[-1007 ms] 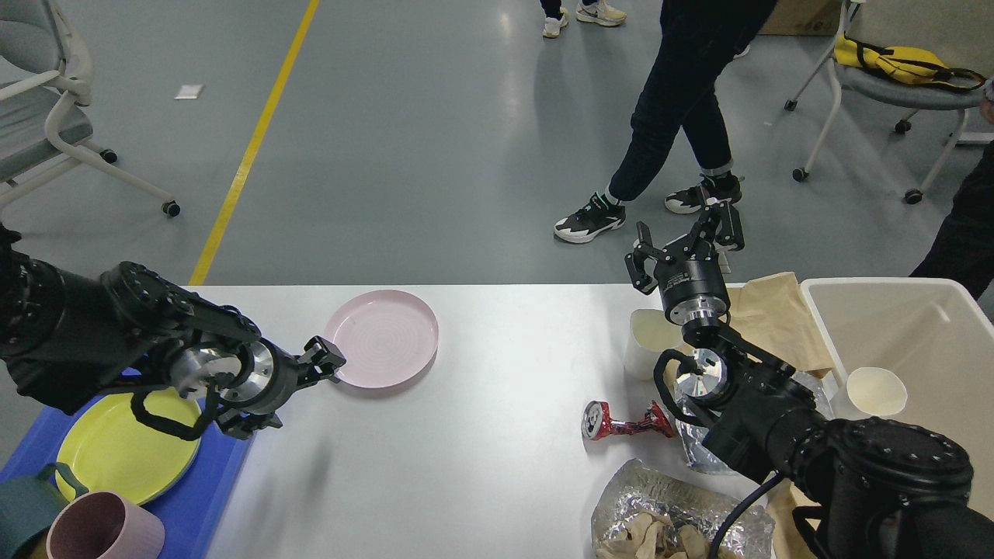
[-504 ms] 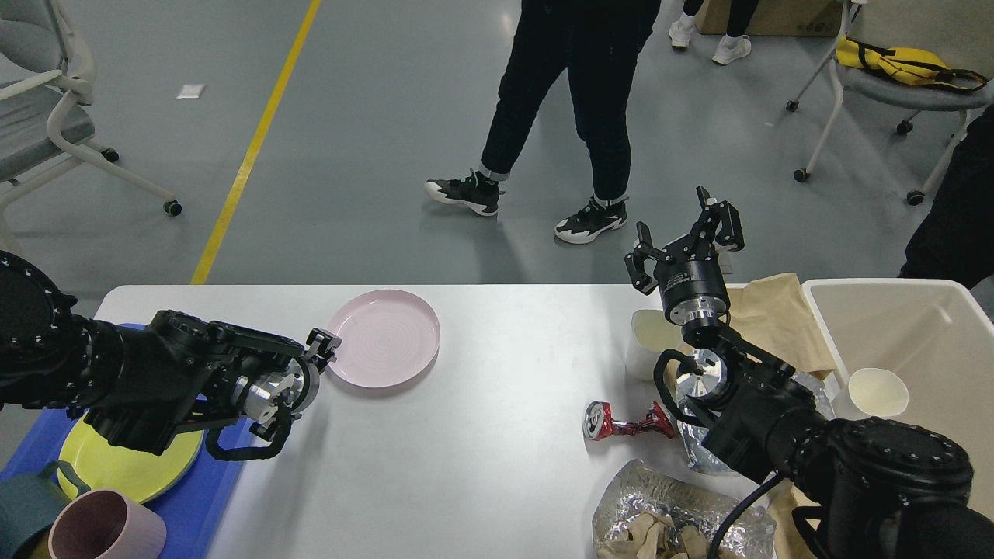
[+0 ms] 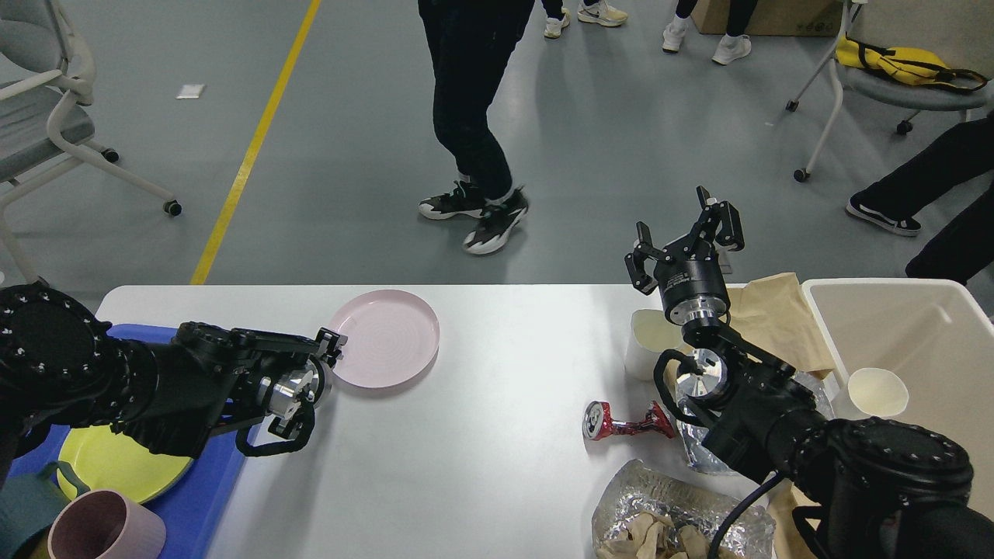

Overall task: Tidy desktop
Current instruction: 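Move the left gripper toward the pink plate, then grasp the rim of the pink plate with the left gripper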

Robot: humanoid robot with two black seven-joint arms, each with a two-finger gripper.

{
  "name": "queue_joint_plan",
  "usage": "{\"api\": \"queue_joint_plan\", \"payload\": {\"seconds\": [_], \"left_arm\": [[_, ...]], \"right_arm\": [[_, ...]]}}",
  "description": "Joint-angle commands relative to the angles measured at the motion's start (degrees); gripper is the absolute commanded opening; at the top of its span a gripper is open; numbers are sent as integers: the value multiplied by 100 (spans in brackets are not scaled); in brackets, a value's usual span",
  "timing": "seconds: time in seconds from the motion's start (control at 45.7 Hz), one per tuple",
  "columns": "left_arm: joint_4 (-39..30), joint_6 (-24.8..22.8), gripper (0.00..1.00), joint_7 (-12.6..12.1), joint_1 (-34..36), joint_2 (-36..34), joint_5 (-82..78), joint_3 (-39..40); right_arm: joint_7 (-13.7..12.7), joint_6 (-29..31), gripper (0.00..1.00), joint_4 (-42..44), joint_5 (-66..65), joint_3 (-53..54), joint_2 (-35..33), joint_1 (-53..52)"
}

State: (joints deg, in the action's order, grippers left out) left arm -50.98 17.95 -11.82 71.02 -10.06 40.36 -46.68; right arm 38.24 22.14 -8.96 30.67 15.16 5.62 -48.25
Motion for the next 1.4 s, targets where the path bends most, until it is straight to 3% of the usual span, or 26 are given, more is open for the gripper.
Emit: {"api": "queue_joint_plan", "payload": {"seconds": [0.0,0.263,0.416,0.745,1.38], "left_arm": [[281,-2,93,-128,-123,101,-2,124],[641,-2,91,-145,-228,198,-11,229],[826,-10,90,-488,-316,321,-55,501],[984,-37,83,-506,-387,409,-90,537],[1169,-37,48,-365,-519,479,-916,537]], "right_arm": [[0,1,100,0,0,4,1,0],[0,1,100,0,0,-5,1,0],[0,1,100,0,0,4,1,0],[0,1,100,0,0,4,1,0],[0,1,100,0,0,4,1,0]]}}
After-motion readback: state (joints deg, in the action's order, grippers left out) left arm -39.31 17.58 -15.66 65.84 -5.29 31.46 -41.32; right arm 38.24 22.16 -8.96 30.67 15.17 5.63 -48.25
